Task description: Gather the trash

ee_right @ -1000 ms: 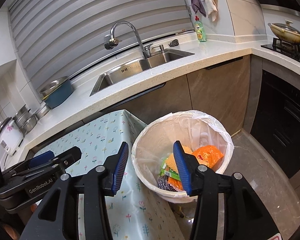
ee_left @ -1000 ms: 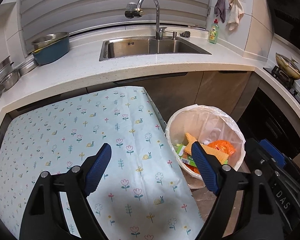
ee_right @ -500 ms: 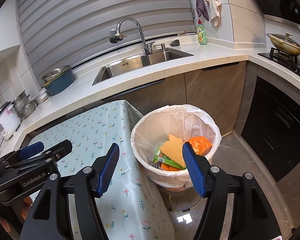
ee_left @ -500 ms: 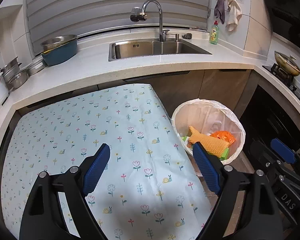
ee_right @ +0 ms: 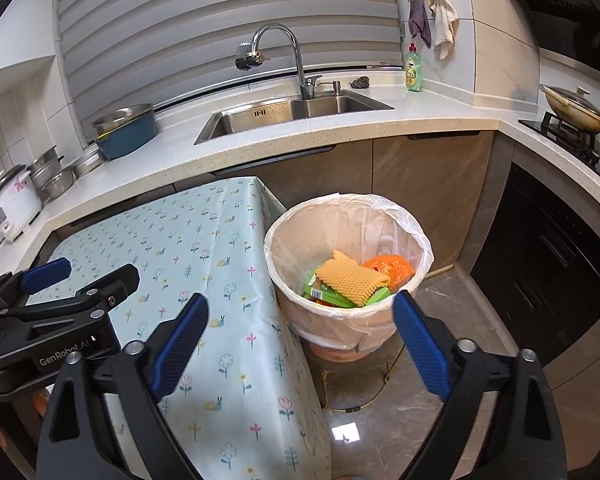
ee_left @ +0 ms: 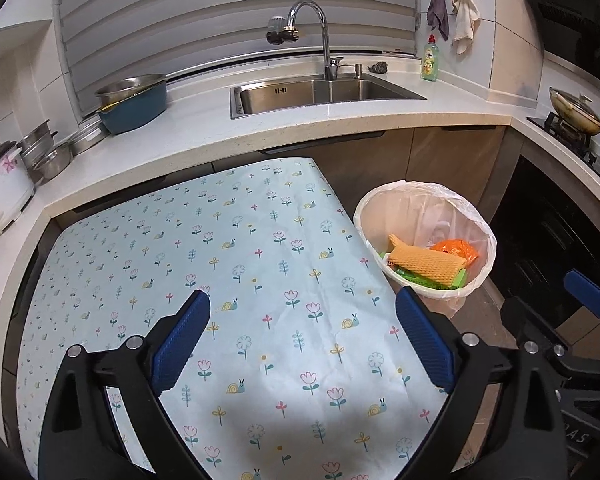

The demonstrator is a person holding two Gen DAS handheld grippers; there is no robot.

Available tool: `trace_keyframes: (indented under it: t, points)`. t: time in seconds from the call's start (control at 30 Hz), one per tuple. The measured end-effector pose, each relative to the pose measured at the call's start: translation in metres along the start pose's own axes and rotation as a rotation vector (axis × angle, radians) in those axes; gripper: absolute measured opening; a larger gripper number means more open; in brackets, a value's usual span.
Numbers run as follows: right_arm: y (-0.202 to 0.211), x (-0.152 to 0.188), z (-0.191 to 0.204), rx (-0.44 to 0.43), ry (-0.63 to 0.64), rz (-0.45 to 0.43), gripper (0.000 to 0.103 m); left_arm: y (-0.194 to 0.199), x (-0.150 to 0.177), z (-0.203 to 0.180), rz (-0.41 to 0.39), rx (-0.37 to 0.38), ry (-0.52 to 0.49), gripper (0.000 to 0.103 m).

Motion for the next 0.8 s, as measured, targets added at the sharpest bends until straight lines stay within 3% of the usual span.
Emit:
trace_keyframes:
  t: [0.8]
  points:
    - [0.0,0.016,-0.009,0.032,0.038,0.034,0.096,0.006,0.021,0.001,-0.008,-0.061,0.014,0.092]
Point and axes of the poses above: each gripper's, at about its wrist camera, not at the fingertips, and y roughly against the way its jaws point, z to its left, x to its underside, the point moved 4 cm from there along -y, roughly the way its jaws point, and after that the axes turned 6 degrees about x, right-handed, at the moved point
